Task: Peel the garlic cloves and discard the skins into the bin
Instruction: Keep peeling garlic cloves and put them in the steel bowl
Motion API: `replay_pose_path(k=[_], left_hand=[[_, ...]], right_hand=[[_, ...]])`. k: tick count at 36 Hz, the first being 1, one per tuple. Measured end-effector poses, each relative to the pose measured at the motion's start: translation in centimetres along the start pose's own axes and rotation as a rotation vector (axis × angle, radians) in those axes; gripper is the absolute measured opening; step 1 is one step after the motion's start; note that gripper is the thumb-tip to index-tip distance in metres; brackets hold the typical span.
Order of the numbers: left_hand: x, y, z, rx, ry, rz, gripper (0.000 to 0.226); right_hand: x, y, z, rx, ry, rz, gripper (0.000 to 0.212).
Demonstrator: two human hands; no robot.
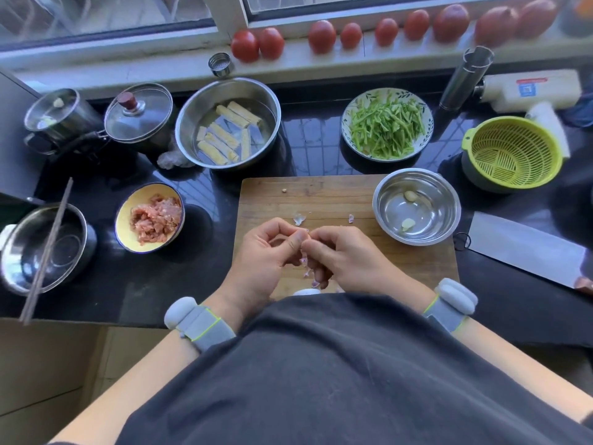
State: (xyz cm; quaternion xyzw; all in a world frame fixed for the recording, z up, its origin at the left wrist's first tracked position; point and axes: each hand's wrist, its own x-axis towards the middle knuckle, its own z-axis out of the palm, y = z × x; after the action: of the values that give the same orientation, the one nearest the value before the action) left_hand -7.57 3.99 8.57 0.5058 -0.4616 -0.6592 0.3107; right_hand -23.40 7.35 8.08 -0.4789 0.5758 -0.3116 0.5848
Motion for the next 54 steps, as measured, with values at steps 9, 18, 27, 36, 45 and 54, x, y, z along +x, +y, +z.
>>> replay_pose_path(k=[9, 18, 27, 36, 45, 54], left_hand=[[-0.5, 0.9, 1.0, -0.097, -0.064, 0.133, 0.019], [-0.3, 1.3, 2.2, -0.431, -0.123, -0.132, 0.025], [0.8, 1.3, 2.6, -0.467, 0.027, -0.26, 0.026], [1.2, 0.8, 1.8, -0.451, 0.026, -0.266, 0.023], [0.3, 1.1, 1.1, -0.237, 0.138, -0.087, 0.024], [-0.5, 2.2, 0.7, -0.459, 0.066, -0.278, 0.015]], right_hand=[[-0.2, -0.7, -0.4, 0.38, -0.081, 0.035, 0.034], [0.0, -0.7, 0.1, 0.561, -0.006, 0.045, 0.028], [1.3, 0.3, 1.2, -0.091, 0.374, -0.135, 0.047], [1.8, 1.6, 0.1, -0.476, 0.5, -0.381, 0.028], [0.8, 0.7, 0.3, -0.354, 0.362, -0.285, 0.01], [-0.2, 0.2, 0.1, -0.198, 0.398, -0.439, 0.011]])
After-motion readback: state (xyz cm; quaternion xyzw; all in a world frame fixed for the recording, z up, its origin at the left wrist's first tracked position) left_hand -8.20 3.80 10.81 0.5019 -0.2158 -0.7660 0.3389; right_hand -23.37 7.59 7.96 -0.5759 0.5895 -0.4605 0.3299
